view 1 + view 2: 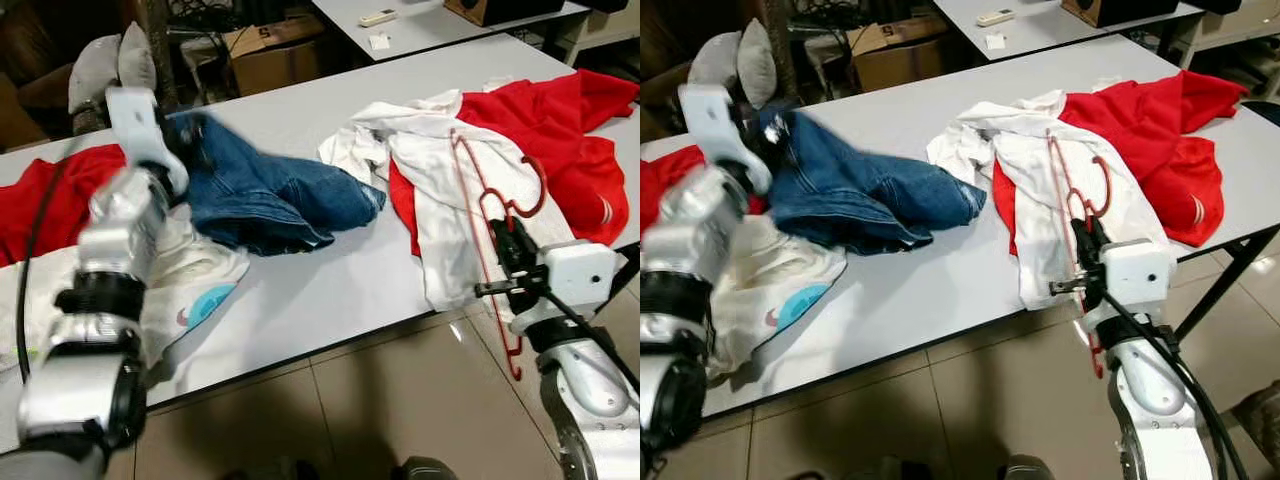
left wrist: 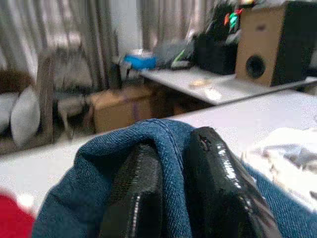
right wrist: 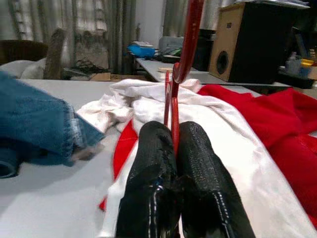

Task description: Hang hanger

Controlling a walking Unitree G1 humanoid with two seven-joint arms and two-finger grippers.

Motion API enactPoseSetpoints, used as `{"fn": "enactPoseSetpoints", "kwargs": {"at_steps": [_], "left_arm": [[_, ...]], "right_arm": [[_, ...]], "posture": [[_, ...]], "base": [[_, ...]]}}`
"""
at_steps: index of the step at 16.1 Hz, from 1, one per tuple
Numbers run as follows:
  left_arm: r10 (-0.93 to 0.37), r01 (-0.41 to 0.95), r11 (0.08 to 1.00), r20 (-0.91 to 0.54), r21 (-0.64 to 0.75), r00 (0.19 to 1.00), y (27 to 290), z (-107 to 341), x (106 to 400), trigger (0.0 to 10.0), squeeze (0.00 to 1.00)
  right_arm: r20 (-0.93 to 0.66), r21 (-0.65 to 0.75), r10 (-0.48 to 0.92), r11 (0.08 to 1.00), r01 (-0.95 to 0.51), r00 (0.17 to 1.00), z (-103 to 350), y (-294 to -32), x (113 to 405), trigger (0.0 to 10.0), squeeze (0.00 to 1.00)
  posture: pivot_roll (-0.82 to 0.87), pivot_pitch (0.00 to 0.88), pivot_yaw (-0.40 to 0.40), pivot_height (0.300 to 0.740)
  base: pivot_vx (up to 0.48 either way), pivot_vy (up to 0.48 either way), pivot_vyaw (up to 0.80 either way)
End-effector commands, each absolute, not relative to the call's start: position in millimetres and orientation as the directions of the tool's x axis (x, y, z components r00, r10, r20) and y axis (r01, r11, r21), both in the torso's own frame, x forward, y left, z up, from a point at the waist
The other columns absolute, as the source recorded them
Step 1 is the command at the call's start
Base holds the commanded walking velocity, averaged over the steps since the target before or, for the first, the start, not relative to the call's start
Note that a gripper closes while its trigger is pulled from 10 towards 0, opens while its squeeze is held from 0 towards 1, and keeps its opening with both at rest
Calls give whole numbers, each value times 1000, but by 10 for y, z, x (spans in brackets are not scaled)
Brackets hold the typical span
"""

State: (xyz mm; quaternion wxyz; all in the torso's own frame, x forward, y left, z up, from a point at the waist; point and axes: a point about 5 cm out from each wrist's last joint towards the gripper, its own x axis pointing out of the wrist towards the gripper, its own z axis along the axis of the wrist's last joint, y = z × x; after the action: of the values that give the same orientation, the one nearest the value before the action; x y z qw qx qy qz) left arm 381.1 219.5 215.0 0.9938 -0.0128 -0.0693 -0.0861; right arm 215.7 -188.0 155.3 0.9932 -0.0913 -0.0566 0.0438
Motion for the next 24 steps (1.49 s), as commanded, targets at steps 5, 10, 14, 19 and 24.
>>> {"fn": "enactPoseSetpoints", "kwargs": {"at_steps": [5,10,14,19,24], "left_arm": [[-72,68,997,136,31,988,2355,2478,3907,10000,929],[-301,323,946,-328,13,895,2396,1867,3766,10000,1000],[-494,572,820,-495,8,715,2665,1772,3410,10000,1000],[-450,627,768,-589,127,671,3193,2001,3130,10000,1000],[-754,787,614,-249,63,608,2586,2366,3193,10000,1000]], "right_arm": [[90,-172,104,981,-88,990,1531,-1865,2141,10000,0],[70,-173,114,980,-101,991,1495,-1847,2127,10000,0],[53,-172,126,978,-116,991,1476,-1848,2123,10000,0],[47,-173,148,975,-138,988,1470,-1836,2142,10000,0],[48,-177,158,973,-147,986,1480,-1849,2162,10000,0]], "posture": [[-215,0,151,740],[-223,0,162,740],[-221,0,161,740],[-193,0,130,740],[-184,0,120,740]], "base": [[0,0,0],[0,0,0],[0,0,0],[0,0,0],[0,0,0]]}}
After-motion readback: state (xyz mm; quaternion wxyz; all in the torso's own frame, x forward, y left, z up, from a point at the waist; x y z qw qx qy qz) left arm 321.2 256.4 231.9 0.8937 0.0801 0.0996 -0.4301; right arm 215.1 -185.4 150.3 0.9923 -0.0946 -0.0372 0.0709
